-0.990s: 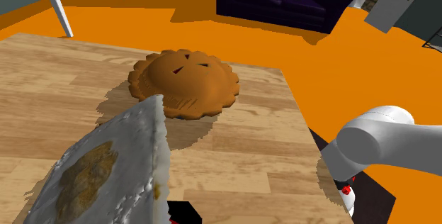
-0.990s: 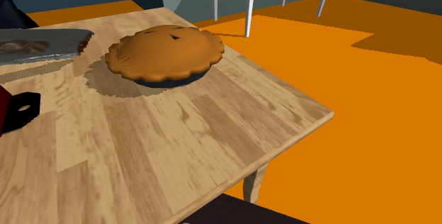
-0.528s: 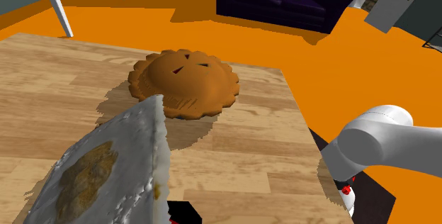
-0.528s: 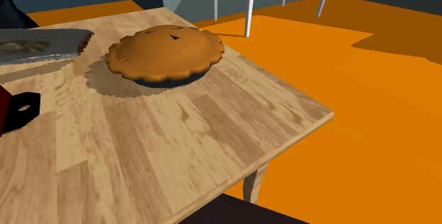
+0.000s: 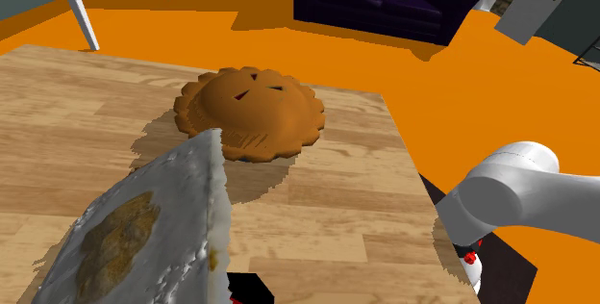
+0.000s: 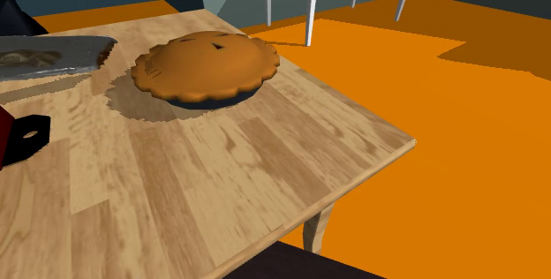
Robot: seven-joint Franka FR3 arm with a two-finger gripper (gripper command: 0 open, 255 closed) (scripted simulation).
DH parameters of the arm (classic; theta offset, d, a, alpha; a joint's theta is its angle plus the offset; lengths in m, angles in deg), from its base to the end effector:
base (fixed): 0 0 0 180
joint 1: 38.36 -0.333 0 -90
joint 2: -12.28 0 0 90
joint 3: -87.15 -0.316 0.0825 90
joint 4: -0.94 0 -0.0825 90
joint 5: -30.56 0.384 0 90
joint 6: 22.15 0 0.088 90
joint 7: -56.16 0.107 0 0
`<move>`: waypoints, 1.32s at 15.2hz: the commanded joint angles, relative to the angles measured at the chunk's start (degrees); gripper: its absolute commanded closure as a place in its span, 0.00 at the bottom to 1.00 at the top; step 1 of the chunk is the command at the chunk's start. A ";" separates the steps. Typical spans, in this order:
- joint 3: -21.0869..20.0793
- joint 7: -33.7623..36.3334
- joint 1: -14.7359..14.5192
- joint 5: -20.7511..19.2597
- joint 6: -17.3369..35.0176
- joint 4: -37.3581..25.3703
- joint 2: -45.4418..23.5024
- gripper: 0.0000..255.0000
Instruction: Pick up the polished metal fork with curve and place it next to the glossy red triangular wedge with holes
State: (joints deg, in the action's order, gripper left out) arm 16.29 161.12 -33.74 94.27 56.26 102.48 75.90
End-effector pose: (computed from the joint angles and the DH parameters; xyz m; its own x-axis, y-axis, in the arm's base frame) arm -0.1530 0.5487 0.5079 0.7863 -0.6143 -0.0654 -0.6145 -0.7887 0.0191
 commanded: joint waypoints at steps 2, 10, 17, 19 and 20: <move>-1.07 -0.54 -0.35 0.98 1.40 1.69 0.99 1.00; -2.62 -1.33 -1.07 2.48 3.41 4.31 2.44 1.00; -2.62 -1.33 -1.07 2.48 3.41 4.30 2.44 0.00; -2.62 -1.33 -1.07 2.48 3.41 4.30 2.44 0.00; -2.62 -1.33 -1.07 2.48 3.41 4.30 2.44 0.00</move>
State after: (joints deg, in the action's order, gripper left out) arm 13.67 159.78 -34.81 96.75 59.66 106.78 78.35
